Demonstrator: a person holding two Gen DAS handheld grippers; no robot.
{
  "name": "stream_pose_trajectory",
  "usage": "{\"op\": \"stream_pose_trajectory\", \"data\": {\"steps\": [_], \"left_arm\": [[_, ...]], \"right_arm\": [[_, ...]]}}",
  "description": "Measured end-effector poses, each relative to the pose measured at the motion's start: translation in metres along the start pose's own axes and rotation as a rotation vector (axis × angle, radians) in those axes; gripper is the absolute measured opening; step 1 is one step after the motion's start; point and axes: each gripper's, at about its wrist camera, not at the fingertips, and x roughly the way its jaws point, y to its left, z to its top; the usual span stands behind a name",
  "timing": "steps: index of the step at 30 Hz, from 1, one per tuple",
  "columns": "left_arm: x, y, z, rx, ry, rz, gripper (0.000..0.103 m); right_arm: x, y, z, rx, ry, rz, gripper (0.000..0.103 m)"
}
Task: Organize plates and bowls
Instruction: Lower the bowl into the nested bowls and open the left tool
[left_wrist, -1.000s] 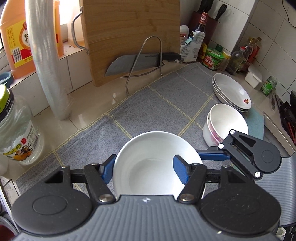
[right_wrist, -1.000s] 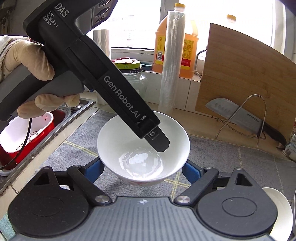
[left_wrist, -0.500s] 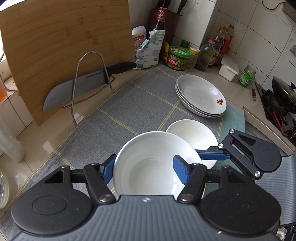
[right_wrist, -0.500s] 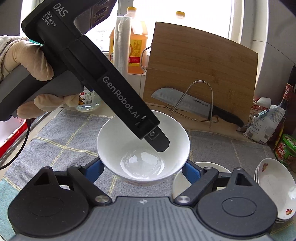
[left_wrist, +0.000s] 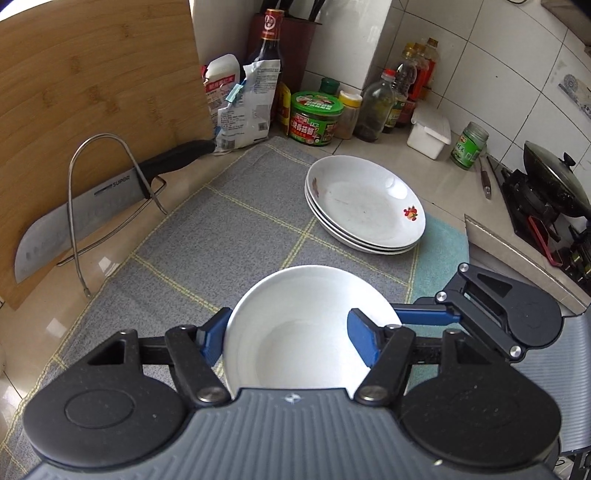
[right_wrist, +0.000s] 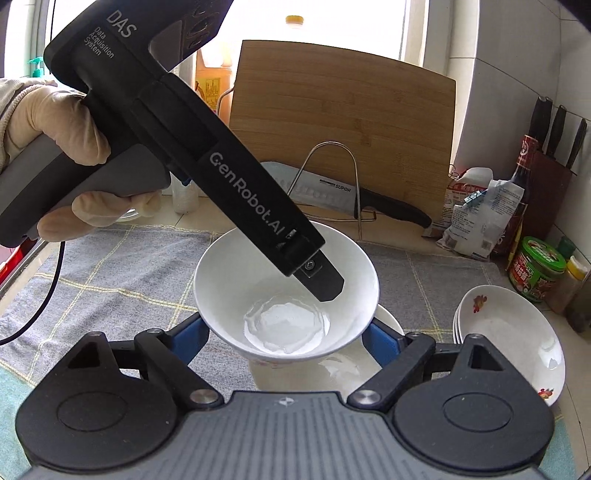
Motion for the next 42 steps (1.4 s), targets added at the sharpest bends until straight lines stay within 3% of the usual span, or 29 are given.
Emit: {"op": "stream_pose_trajectory", "data": {"steps": [13,35,38,42], "left_arm": [[0.022,-0.013,0.009,0.023,0.010,-0.054,0.066],[0.029,-0.013,0.005,-0.007,0.008,-0.072,0.067],[0.033,-0.011,0.003,-0.026,-0.001,-0.086,0.069],[0.037,-0.012,-0.002,-0.027,-0.019,-0.081,0.082]], "right_arm": [[-0.008,-0.017,-0.007,0.020,0.030,-0.060,0.092],[-0.003,-0.023,-0.009,0.032,0.064,-0.036,0.093],[0.001,-0.024,-0.012,0.041,0.073,-0.036,0.093],[0.002,-0.025,-0.015,0.045,0.070,-0.011,0.101]]}}
